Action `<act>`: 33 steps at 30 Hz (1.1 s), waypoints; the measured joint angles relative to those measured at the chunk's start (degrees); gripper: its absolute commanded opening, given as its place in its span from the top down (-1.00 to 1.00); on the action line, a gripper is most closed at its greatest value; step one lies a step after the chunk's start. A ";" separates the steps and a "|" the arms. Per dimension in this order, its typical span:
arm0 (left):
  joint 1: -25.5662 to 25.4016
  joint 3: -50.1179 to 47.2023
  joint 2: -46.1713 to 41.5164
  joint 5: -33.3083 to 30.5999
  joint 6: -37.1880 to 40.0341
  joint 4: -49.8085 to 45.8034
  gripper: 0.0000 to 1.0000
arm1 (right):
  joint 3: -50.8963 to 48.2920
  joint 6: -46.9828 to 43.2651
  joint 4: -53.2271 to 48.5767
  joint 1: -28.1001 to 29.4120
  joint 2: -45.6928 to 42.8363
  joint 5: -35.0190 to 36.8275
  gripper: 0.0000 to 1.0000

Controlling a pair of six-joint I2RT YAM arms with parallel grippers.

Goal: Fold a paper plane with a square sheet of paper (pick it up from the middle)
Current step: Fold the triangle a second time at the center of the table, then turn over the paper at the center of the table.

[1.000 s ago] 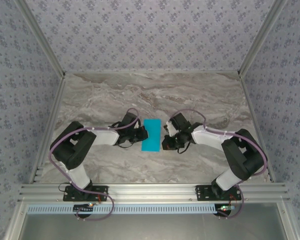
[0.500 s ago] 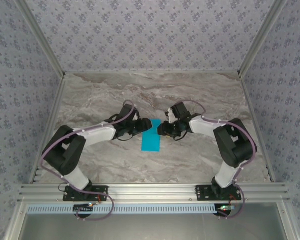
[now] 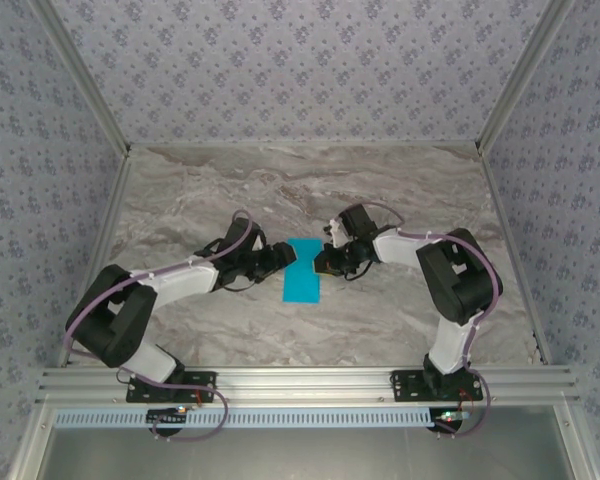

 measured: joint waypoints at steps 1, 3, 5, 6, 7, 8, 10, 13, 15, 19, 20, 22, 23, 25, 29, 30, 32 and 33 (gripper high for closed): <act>0.00 -0.44 0.09 0.59 -0.52 0.83 -0.38 | 0.00 -0.04 0.00 -0.24 0.00 -0.13 0.88; 0.00 -1.07 0.48 1.90 -1.55 2.47 -0.33 | 0.00 -0.02 0.15 -0.81 0.00 -0.35 0.89; -0.02 -1.38 1.25 3.02 -2.23 4.07 -0.26 | 0.00 0.00 0.48 -1.36 0.00 -0.57 0.89; -0.02 -1.42 1.66 3.41 -2.64 4.68 -0.23 | 0.00 0.04 0.74 -1.64 0.00 -0.57 0.89; -0.07 -1.42 2.12 3.87 -2.93 5.22 -0.21 | 0.00 0.13 0.94 -1.84 0.00 -0.57 0.89; -0.09 -1.42 2.67 4.31 -3.15 5.97 -0.17 | 0.00 0.15 1.11 -2.01 0.00 -0.59 0.89; -0.28 -1.42 3.69 5.07 -3.50 7.13 -0.11 | 0.00 0.17 1.42 -2.12 0.00 -0.61 0.89; -0.44 -1.42 5.16 6.27 -3.78 8.52 -0.03 | 0.00 0.17 1.53 -2.16 0.00 -0.96 0.89; -0.66 -1.38 6.47 6.93 -3.96 9.53 0.01 | -0.02 0.17 1.53 -2.21 0.00 -0.98 0.89; -0.76 -1.29 8.39 7.74 -4.20 10.60 0.09 | -0.07 0.17 1.53 -2.36 0.00 -1.01 0.89; -0.76 -1.14 8.83 7.93 -4.17 10.82 0.11 | -0.07 0.17 1.53 -2.38 0.00 -1.01 0.89; -0.76 -0.48 9.81 8.20 -4.20 10.91 0.15 | -0.07 0.17 1.53 -2.40 0.00 -1.01 0.88; -0.76 -0.04 10.32 8.37 -4.20 11.06 0.18 | -0.07 0.17 1.53 -2.38 0.00 -1.05 0.88; -0.81 0.70 10.97 8.74 -4.22 11.39 0.24 | -0.07 0.17 1.53 -2.40 0.00 -1.14 0.88; -0.83 1.64 11.72 9.18 -4.33 12.90 0.36 | -0.07 0.20 1.51 -2.56 0.00 -1.38 0.83; -0.87 1.66 11.80 9.16 -4.33 13.29 0.41 | -0.07 0.26 1.51 -2.60 0.00 -1.40 0.76; -1.03 1.66 12.04 9.18 -4.35 13.75 0.48 | -0.09 0.79 1.51 -2.71 -0.07 -1.36 0.54; -1.09 1.66 12.20 9.20 -4.31 13.86 0.52 | -0.13 1.11 1.49 -2.84 -0.17 -1.27 0.38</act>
